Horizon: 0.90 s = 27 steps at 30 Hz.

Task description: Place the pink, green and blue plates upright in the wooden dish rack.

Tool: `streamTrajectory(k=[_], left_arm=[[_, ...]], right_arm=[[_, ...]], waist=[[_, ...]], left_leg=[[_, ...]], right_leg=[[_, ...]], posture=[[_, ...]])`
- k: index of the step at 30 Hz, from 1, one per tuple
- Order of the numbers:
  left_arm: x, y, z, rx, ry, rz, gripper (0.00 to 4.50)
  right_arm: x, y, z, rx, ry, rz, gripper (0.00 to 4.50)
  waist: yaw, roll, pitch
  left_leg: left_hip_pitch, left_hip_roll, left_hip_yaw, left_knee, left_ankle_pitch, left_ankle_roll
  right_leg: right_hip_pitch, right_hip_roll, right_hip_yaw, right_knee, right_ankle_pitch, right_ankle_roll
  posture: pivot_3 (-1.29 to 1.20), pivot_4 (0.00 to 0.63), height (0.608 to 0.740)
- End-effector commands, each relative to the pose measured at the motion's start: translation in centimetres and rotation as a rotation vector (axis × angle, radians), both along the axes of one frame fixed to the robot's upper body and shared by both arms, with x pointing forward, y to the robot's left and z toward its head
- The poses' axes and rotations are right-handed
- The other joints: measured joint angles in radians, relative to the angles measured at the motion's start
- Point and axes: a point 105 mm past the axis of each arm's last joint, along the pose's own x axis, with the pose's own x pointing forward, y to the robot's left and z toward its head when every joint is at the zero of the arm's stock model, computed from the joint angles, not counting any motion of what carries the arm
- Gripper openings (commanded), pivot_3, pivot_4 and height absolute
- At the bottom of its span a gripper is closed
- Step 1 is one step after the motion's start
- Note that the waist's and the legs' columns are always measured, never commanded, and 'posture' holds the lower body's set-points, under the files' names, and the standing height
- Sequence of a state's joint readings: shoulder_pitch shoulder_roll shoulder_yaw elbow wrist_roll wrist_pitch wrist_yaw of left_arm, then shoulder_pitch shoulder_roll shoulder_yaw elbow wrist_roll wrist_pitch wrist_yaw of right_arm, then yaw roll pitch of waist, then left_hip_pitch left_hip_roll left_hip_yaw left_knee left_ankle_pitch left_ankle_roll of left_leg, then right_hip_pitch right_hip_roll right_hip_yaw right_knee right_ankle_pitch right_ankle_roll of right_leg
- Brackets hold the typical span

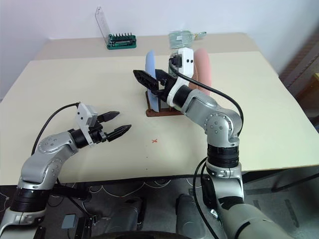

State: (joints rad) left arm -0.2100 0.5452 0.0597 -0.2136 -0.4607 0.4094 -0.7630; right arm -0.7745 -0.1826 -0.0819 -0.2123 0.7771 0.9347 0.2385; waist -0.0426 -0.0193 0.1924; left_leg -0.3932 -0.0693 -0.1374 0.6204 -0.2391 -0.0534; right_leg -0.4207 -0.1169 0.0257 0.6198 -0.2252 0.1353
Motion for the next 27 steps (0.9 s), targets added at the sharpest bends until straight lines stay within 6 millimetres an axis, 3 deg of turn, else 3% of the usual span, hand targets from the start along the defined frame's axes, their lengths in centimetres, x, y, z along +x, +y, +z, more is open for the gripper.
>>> streamTrajectory(k=[1,8,10,15,18,21,27], left_arm=[[-0.1,-0.4,0.9,-0.002,-0.042,-0.015,3.98],[-0.2,-0.2,0.9,-0.008,-0.04,-0.009,3.98],[-0.1,-0.2,0.9,-0.015,-0.036,-0.006,3.98],[0.0,-1.0,0.5,-0.015,-0.032,-0.03,3.98],[0.3,-0.7,1.0,-0.022,-0.05,-0.012,3.98],[0.6,1.3,0.6,0.022,-0.048,0.039,3.98],[0.7,6.3,-0.4,0.091,-0.021,0.162,3.98]], right_arm=[[-1.4,0.3,3.0,-0.088,-0.197,0.016,3.93],[-2.7,-3.0,4.3,-0.323,-0.376,-0.046,3.93],[-2.8,-4.3,4.5,-0.32,-0.362,-0.065,3.93],[-2.4,-5.5,3.6,-0.379,-0.372,-0.111,3.93],[-4.3,-7.3,4.8,-0.381,-0.446,-0.07,3.93],[-5.7,-11.0,4.4,-0.455,-0.444,-0.083,3.93],[-6.1,-18.1,0.0,-0.577,-0.299,-0.216,3.93]], waist=[[0.0,0.0,0.0],[0.003,0.0,0.0],[0.005,0.0,0.0],[0.006,-0.001,0.0],[0.009,0.0,0.0],[0.027,-0.001,0.0],[0.028,0.0,0.0]], left_leg=[[0.0,0.0,0.0,0.0,0.0,0.0],[0.0,0.0,0.0,0.0,0.0,0.0],[-0.001,0.0,0.0,0.0,0.0,0.0],[0.0,0.0,0.0,0.0,0.0,0.0],[0.0,0.0,0.0,0.0,0.0,0.0],[-0.002,0.0,0.001,0.001,-0.001,0.002],[0.001,0.001,0.003,0.002,-0.003,0.004]], right_leg=[[0.0,0.0,0.0,0.0,0.0,0.0],[0.0,0.0,0.0,-0.001,0.0,0.0],[0.001,0.0,0.0,-0.002,0.0,0.0],[0.002,0.0,0.0,-0.002,0.0,0.0],[0.002,0.0,0.0,-0.002,0.0,0.0],[0.002,0.0,0.0,-0.004,0.0,0.0],[0.006,-0.001,0.0,-0.007,-0.001,0.001]], posture=[[0.0,0.15,0.74],[0.0,0.15,0.74],[0.0,0.15,0.74],[0.0,0.15,0.74],[0.0,0.15,0.74],[0.0,0.15,0.74],[0.0,0.15,0.74]])
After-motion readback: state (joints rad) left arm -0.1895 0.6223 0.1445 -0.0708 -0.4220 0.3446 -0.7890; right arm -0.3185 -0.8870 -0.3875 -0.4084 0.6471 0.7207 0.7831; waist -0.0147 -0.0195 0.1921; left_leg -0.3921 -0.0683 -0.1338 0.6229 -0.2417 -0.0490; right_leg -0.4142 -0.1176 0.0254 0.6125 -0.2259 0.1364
